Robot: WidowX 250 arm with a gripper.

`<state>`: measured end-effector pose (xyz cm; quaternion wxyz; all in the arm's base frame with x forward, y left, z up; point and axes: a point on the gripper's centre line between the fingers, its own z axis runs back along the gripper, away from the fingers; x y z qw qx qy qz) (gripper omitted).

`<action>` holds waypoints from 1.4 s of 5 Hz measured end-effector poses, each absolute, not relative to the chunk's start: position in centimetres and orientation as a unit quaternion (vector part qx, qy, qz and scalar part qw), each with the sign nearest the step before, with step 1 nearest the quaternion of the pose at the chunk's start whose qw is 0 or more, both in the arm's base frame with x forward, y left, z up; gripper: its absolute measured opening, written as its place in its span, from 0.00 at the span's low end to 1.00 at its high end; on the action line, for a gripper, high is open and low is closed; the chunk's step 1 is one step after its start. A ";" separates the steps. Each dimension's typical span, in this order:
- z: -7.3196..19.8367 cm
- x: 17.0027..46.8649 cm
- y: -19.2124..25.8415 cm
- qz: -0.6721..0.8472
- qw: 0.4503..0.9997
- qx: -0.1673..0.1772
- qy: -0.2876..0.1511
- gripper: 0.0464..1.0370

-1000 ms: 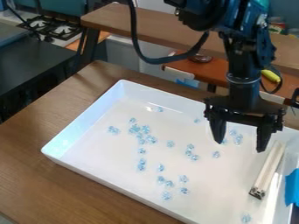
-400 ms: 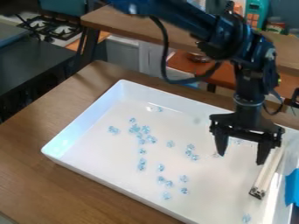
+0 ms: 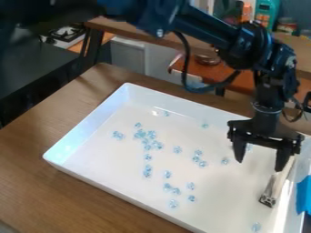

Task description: Sweep into pile

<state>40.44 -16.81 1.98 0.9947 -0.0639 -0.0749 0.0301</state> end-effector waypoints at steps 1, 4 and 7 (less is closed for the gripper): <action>1.3 40.8 -17.5 0.024 0.995 -0.061 -0.080 0.96; -0.5 40.7 -19.0 0.022 0.996 -0.055 -0.070 0.66; -1.1 40.9 -17.5 0.043 0.994 -0.067 -0.069 0.33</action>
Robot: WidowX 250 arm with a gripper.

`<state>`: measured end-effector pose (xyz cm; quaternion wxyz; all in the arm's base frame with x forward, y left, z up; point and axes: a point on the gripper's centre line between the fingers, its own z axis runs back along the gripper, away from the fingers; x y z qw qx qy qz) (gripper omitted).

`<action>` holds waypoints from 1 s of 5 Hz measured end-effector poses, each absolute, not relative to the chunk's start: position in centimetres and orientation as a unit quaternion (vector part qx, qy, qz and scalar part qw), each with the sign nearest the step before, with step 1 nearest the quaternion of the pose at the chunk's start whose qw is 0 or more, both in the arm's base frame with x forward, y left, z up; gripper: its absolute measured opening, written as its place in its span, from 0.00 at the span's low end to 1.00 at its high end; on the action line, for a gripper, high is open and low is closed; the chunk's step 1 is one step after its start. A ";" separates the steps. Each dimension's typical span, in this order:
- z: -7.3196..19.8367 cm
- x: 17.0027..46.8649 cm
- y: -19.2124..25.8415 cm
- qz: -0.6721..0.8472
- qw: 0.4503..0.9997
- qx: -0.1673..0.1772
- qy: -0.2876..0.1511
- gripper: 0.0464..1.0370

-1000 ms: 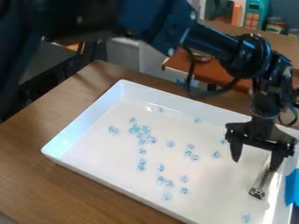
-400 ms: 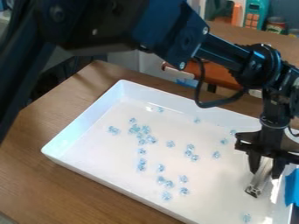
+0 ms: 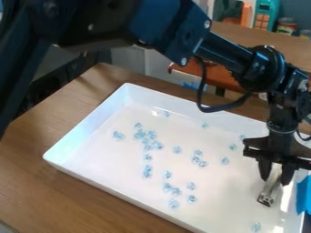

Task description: Sweep into pile

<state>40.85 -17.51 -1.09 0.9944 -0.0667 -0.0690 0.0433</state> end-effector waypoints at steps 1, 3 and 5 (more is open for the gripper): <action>-1.2 40.9 -16.2 0.059 0.994 -0.076 -0.059 0.33; -1.4 41.5 -10.8 0.085 0.993 -0.078 -0.040 0.32; -1.6 42.0 -7.6 0.091 0.992 -0.075 -0.039 0.32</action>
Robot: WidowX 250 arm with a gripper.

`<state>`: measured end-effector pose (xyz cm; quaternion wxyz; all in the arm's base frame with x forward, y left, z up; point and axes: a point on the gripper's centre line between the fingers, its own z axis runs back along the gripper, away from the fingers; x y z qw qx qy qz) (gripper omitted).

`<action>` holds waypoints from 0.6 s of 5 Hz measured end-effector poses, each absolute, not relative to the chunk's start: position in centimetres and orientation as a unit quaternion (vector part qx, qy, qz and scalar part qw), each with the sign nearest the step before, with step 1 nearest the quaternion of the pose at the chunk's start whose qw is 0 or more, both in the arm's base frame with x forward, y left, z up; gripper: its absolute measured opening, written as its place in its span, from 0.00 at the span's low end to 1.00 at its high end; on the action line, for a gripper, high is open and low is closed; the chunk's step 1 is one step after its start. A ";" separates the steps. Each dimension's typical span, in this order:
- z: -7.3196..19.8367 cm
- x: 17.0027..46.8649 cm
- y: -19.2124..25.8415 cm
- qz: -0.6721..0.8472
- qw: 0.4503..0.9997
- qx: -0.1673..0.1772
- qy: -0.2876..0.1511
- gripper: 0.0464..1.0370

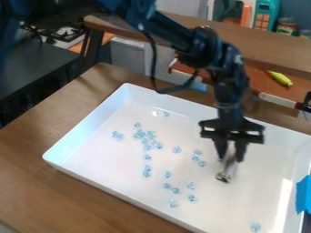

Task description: Sweep into pile

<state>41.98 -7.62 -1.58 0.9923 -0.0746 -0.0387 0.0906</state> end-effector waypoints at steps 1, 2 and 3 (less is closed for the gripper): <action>-1.6 41.8 -6.2 0.090 0.992 -0.079 -0.038 0.32; -1.7 41.2 -4.1 0.090 0.992 -0.078 -0.032 0.32; -1.6 40.5 -0.8 0.110 0.990 -0.085 -0.018 0.32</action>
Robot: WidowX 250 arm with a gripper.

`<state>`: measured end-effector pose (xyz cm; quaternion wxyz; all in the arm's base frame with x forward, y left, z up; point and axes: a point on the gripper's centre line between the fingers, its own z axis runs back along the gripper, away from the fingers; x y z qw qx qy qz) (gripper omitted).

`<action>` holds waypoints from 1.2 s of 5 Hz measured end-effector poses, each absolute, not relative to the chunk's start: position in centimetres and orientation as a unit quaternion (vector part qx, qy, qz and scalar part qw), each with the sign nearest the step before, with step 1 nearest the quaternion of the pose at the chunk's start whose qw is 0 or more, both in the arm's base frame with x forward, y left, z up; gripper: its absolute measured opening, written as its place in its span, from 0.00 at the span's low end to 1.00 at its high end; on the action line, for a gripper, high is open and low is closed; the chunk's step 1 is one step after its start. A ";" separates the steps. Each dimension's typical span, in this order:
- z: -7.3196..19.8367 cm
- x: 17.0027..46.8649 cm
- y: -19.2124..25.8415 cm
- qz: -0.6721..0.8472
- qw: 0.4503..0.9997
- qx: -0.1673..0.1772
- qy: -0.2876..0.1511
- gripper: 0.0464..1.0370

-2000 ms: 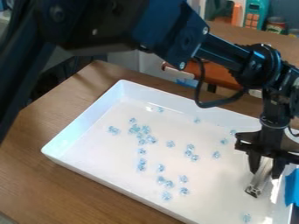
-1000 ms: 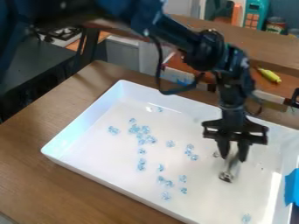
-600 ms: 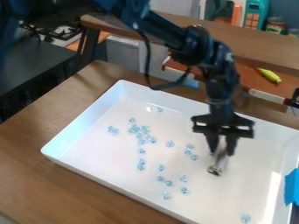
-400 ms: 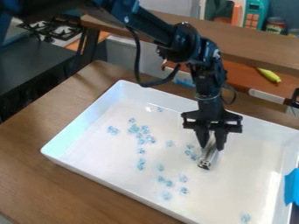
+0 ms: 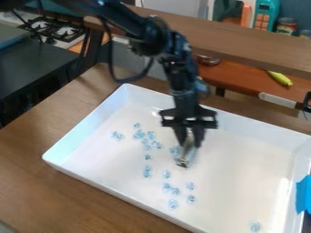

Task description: Sweep into pile

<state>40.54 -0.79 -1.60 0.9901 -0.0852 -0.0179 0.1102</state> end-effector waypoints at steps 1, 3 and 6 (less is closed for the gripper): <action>-1.5 39.7 1.5 0.118 0.989 -0.090 -0.005 0.32; -1.4 37.6 5.9 0.124 0.988 -0.091 0.009 0.32; -1.3 36.2 11.4 0.132 0.990 -0.028 -0.027 0.32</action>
